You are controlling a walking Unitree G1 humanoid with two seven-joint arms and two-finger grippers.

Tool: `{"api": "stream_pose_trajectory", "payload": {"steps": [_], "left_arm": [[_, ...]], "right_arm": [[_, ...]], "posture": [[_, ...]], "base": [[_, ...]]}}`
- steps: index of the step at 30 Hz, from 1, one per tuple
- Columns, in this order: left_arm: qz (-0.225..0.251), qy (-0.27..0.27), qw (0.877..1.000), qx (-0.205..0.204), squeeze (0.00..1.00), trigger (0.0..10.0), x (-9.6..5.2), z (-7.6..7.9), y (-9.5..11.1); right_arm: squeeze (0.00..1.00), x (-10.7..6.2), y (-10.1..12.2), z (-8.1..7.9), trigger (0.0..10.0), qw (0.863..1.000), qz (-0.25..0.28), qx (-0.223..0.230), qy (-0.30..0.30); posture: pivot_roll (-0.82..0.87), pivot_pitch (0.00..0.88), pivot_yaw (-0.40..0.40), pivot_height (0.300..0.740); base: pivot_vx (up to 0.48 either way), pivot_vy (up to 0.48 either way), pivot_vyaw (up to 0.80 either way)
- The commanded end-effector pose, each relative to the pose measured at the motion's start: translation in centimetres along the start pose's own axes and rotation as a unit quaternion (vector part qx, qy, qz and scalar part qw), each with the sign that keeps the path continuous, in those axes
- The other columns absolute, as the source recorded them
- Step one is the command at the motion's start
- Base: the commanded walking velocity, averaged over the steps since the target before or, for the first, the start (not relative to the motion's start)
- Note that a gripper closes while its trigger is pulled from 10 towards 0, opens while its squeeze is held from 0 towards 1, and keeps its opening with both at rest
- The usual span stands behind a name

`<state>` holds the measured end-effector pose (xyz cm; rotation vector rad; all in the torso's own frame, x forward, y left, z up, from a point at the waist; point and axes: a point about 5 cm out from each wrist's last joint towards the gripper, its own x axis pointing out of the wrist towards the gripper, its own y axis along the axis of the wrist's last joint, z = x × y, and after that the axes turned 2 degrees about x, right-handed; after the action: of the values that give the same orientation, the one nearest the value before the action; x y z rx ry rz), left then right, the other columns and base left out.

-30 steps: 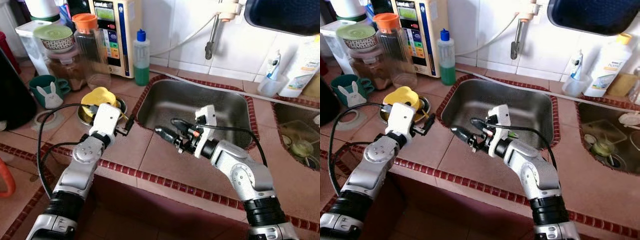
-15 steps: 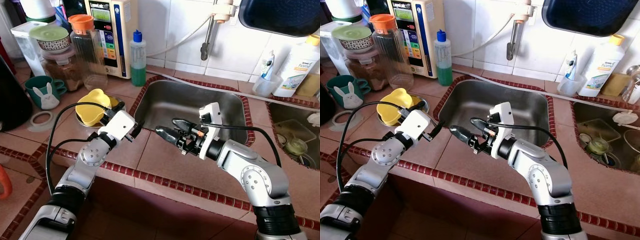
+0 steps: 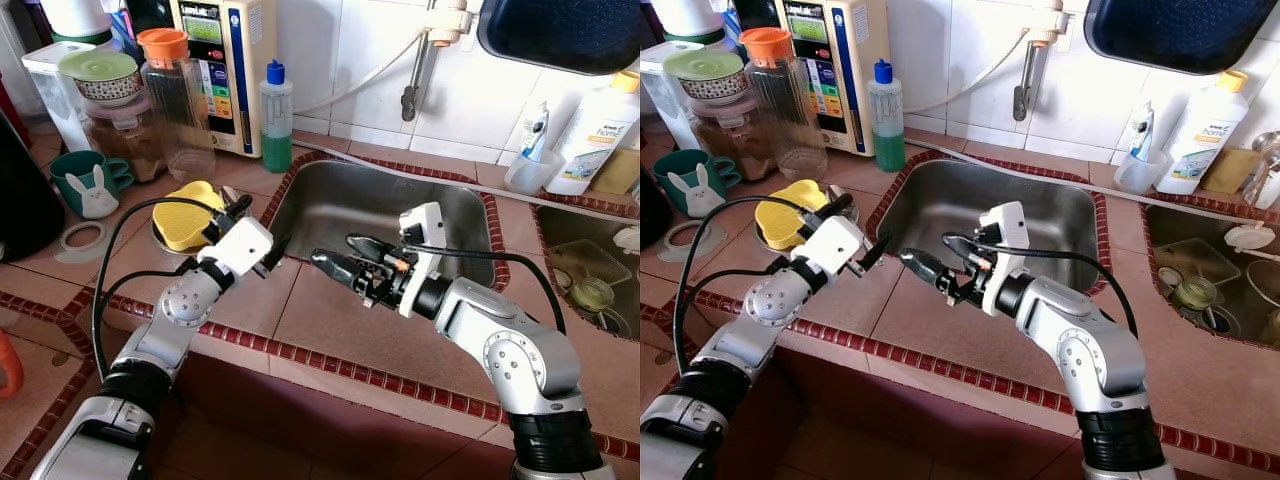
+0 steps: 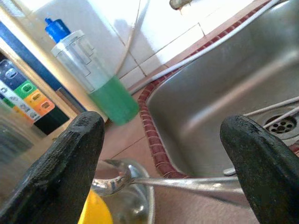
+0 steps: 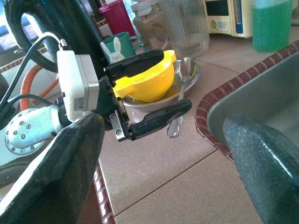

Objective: Kitchen organization

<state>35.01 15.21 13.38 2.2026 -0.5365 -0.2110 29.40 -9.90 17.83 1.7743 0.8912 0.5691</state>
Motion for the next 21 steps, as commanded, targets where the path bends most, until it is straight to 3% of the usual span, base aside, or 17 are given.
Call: {"api": "stream_pose_trajectory", "payload": {"steps": [1,13,21], "left_arm": [[0.005,0.01,1.0,0.011,0.0,10.0,0.2,-0.9,0.3],[0.01,0.029,0.999,0.017,0.0,10.0,0.2,-1.6,0.3],[0.038,0.076,0.996,0.011,0.0,10.0,0.4,-2.9,1.5]], "right_arm": [[1.0,-0.1,0.9,0.2,10.0,1.0,0.015,-0.009,-0.008],[1.0,0.0,1.1,0.3,10.0,0.999,0.027,-0.009,-0.016],[1.0,0.2,1.5,0.4,10.0,0.999,0.039,-0.012,-0.018]], "posture": [[0.01,0.002,-0.042,0.74],[0.01,0.007,-0.044,0.74],[0.02,0.005,-0.051,0.74]], "base": [[0.0,0.0,0.0],[0.0,0.0,0.0],[0.0,0.0,0.0]]}}
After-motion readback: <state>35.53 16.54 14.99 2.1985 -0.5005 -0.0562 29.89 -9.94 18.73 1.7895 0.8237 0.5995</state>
